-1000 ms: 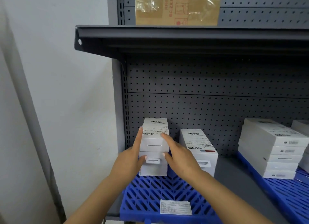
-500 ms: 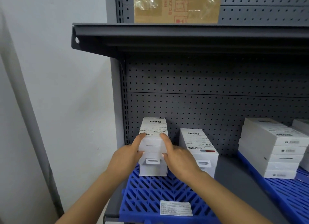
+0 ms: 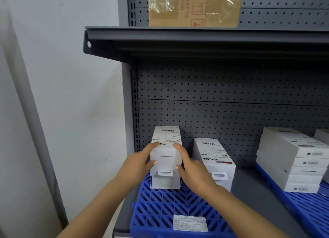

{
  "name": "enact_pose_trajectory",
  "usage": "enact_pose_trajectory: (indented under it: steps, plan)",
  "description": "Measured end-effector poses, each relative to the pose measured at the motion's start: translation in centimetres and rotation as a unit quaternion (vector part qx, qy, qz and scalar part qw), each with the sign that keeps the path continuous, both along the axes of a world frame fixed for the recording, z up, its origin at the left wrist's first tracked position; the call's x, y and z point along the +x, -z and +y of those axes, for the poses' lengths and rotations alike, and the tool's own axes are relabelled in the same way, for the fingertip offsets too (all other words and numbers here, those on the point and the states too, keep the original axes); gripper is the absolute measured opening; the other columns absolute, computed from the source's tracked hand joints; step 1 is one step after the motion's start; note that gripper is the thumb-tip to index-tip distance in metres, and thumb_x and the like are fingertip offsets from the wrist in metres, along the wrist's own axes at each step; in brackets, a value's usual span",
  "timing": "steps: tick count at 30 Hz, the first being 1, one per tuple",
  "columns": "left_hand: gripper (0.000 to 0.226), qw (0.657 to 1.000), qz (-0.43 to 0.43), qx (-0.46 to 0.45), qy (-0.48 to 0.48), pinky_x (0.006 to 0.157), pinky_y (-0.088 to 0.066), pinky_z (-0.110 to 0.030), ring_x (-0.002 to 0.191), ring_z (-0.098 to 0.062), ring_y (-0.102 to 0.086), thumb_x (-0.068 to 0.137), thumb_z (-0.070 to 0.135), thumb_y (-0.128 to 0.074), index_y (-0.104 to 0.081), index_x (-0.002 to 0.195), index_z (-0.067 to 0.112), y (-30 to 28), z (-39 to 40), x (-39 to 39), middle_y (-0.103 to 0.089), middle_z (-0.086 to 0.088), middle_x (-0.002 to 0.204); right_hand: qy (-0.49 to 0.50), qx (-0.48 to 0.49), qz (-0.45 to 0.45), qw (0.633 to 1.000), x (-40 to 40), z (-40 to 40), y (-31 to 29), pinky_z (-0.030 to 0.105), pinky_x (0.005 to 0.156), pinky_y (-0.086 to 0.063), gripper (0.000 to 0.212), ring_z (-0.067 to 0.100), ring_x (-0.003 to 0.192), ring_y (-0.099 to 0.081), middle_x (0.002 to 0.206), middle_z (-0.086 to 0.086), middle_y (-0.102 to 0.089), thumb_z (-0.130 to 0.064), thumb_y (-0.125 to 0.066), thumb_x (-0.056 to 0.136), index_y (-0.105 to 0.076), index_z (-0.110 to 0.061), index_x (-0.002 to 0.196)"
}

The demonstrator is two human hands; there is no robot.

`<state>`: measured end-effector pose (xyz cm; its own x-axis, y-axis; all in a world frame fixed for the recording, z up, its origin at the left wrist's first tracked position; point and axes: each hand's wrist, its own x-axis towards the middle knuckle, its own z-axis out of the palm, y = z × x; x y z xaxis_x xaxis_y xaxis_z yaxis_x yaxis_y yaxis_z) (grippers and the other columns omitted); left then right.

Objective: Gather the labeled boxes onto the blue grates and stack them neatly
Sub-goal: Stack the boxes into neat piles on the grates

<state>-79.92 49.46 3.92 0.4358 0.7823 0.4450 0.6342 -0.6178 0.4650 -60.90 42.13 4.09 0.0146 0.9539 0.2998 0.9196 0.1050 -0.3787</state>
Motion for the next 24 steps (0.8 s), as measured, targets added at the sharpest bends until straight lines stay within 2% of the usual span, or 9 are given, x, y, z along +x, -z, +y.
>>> enact_pose_trajectory:
  steps: [3,7,9,12,14,16,19,21,24]
  plan:
    - [0.054,1.0,-0.014,-0.004,0.002,0.073,-0.051,-0.022,0.078,-0.009,-0.061,0.093,0.026,-0.058,-0.033,0.137,0.045,0.2,0.2,0.0,-0.064,0.003,0.086,-0.012,-0.005,0.007,1.0,0.2,0.0,-0.1,0.021,0.047,-0.028,0.067,0.009,0.054,-0.043,0.061,-0.004,-0.045,-0.023,-0.041,0.099,0.003,-0.042,0.145]
    - [0.054,0.999,-0.028,-0.022,0.007,0.063,-0.041,-0.005,0.078,-0.007,-0.06,0.091,0.022,-0.06,-0.038,0.137,0.043,0.0,0.5,0.0,-0.065,0.004,0.085,-0.025,-0.003,0.001,1.0,0.4,0.1,-0.2,0.022,0.048,-0.031,0.067,0.01,0.056,-0.046,0.063,-0.004,-0.047,-0.024,-0.042,0.099,0.003,-0.042,0.145]
    - [0.056,1.0,-0.014,-0.023,0.008,0.063,-0.04,-0.005,0.076,-0.007,-0.06,0.091,0.023,-0.061,-0.037,0.137,0.045,-0.2,0.6,-0.1,-0.064,0.005,0.085,-0.024,-0.007,-0.004,1.0,0.5,0.1,-0.2,0.023,0.048,-0.033,0.067,0.011,0.056,-0.046,0.063,-0.003,-0.048,-0.025,-0.042,0.099,0.004,-0.043,0.145]
    - [0.059,1.0,0.001,-0.019,0.003,0.07,-0.047,-0.016,0.076,-0.008,-0.06,0.091,0.026,-0.061,-0.033,0.139,0.047,-0.2,0.5,-0.2,-0.064,0.004,0.087,-0.02,-0.008,-0.007,1.0,0.3,0.2,-0.2,0.024,0.048,-0.035,0.068,0.014,0.058,-0.049,0.063,-0.002,-0.049,-0.025,-0.042,0.099,0.006,-0.043,0.145]
    - [0.064,1.0,0.005,-0.012,0.0,0.076,-0.051,-0.024,0.079,-0.008,-0.06,0.092,0.029,-0.059,-0.025,0.142,0.048,0.0,0.2,-0.2,-0.063,0.005,0.09,-0.022,-0.001,-0.002,1.0,0.3,-0.1,-0.1,0.025,0.048,-0.036,0.074,0.017,0.06,-0.052,0.064,-0.001,-0.05,-0.026,-0.043,0.099,0.013,-0.044,0.144]
    - [0.08,0.999,-0.012,-0.035,0.003,0.083,-0.051,-0.029,0.089,-0.008,-0.06,0.091,0.032,-0.06,-0.004,0.146,0.048,0.7,-0.2,-0.4,-0.063,0.01,0.102,-0.019,0.006,0.031,0.999,0.3,-0.5,0.5,0.027,0.051,-0.042,0.086,0.018,0.064,-0.057,0.072,0.002,-0.058,-0.031,-0.047,0.098,0.026,-0.049,0.138]
    - [0.1,0.992,-0.057,-0.111,-0.011,0.093,-0.047,-0.029,0.109,-0.013,-0.058,0.088,0.04,-0.063,0.019,0.146,0.039,2.7,-0.4,-0.7,-0.057,0.007,0.128,0.016,0.009,0.108,0.994,0.4,-0.9,2.1,0.035,0.07,-0.053,0.095,0.023,0.092,-0.064,0.109,0.009,-0.067,-0.038,-0.051,0.095,0.034,-0.044,0.136]
    - [0.098,0.988,-0.039,-0.145,-0.026,0.097,-0.043,-0.028,0.118,-0.014,-0.054,0.088,0.041,-0.063,0.014,0.149,0.031,4.0,-0.4,-0.9,-0.051,0.004,0.138,0.032,-0.029,0.123,0.991,0.6,-0.6,3.2,0.04,0.082,-0.052,0.091,0.025,0.104,-0.061,0.118,0.012,-0.064,-0.039,-0.052,0.094,0.024,-0.033,0.144]
    - [0.083,0.985,-0.016,-0.172,-0.02,0.101,-0.036,-0.023,0.129,-0.012,-0.045,0.09,0.033,-0.062,-0.006,0.151,0.024,5.3,-0.5,-0.8,-0.045,0.004,0.143,0.028,-0.083,0.097,0.991,0.6,0.1,4.4,0.041,0.087,-0.051,0.071,0.021,0.106,-0.06,0.119,0.006,-0.063,-0.039,-0.052,0.094,-0.011,-0.022,0.15]
